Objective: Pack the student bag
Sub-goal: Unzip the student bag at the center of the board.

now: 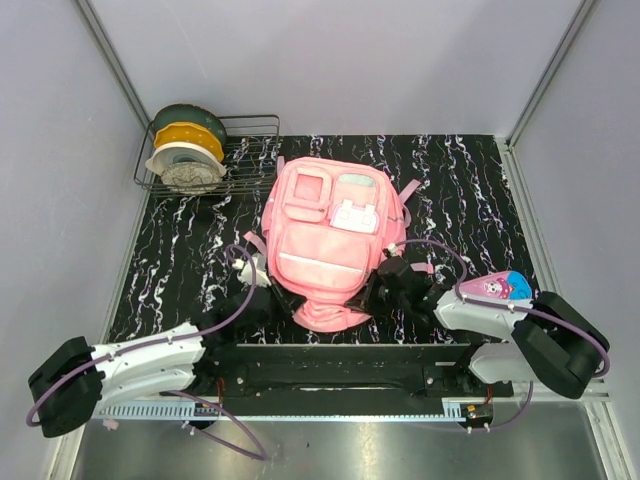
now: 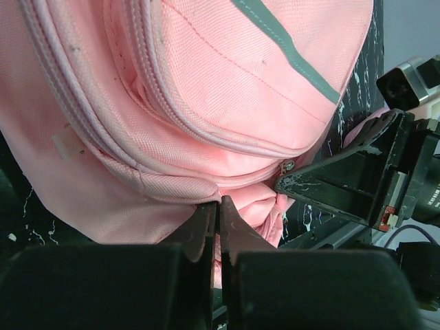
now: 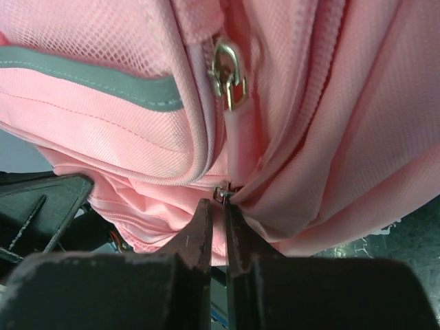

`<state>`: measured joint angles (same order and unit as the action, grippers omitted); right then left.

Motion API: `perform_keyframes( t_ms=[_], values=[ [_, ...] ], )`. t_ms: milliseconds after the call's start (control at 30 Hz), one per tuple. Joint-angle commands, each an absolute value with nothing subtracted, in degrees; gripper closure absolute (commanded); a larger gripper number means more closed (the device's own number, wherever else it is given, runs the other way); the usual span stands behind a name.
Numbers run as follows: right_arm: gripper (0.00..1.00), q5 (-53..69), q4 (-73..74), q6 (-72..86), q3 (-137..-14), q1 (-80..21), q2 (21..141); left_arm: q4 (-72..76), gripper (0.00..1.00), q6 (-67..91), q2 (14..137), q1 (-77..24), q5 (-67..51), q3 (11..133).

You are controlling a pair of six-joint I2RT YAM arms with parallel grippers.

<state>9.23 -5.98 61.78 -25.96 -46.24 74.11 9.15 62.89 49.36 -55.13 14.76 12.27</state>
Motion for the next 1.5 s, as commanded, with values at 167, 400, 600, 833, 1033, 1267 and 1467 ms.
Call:
perform_keyframes(
  t_ms=[167, 400, 600, 833, 1033, 1267, 1467],
  values=[
    [1.00, 9.4, -5.5, 62.6, -27.7, -48.1, 65.4, 6.2, 0.39, 60.2, 40.6, -59.1, 11.9, 18.2],
    [1.00, 14.5, -2.0, 57.8, -25.0, -41.4, 63.0, -18.4, 0.01, 46.6, 32.3, -57.9, 23.9, 31.9],
    [1.00, 13.0, 2.9, 55.8, -25.1, -41.0, 60.6, -20.2, 0.01, 35.3, 36.4, -38.8, 10.1, 36.5],
    [1.00, 13.8, 4.7, 55.8, -25.1, -40.0, 56.6, -12.8, 0.01, 30.9, 49.0, -29.5, -4.2, 36.4],
    [1.00, 16.0, 4.7, 56.1, -25.8, -40.0, 55.6, -5.6, 0.21, 33.7, 55.5, -29.2, -10.1, 34.0],
    [1.00, 21.3, 0.5, 60.7, -22.3, -40.1, 54.8, 8.2, 0.77, 42.3, 59.7, -30.0, -16.7, 27.2],
    [1.00, 24.0, -5.1, 64.7, -20.0, -41.0, 55.6, 14.2, 1.00, 48.9, 58.1, -33.0, -11.8, 23.8]
  ],
)
